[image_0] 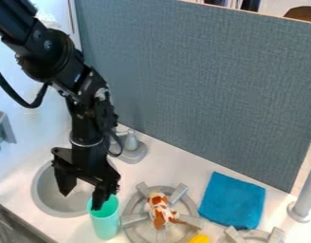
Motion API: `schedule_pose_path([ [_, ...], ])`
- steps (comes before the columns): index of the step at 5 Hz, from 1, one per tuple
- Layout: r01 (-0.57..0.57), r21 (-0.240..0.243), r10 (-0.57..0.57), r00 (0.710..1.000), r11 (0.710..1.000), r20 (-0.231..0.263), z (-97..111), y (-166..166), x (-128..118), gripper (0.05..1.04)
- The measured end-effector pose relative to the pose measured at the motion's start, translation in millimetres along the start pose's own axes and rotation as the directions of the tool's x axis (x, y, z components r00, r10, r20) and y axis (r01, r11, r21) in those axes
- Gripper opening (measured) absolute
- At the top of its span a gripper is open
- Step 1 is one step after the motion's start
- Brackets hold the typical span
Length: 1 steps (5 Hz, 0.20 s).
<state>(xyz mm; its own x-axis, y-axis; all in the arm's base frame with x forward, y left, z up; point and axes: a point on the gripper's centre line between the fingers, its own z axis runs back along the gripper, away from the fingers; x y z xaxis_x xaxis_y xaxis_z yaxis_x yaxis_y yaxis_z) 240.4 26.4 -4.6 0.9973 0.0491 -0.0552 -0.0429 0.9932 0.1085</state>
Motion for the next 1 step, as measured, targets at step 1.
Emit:
schedule_pose_path([
  [1, 0.004, -0.005, -0.004, 1.000, 1.000, -0.028, -10.3, 5.1, 5.4, 0.997],
])
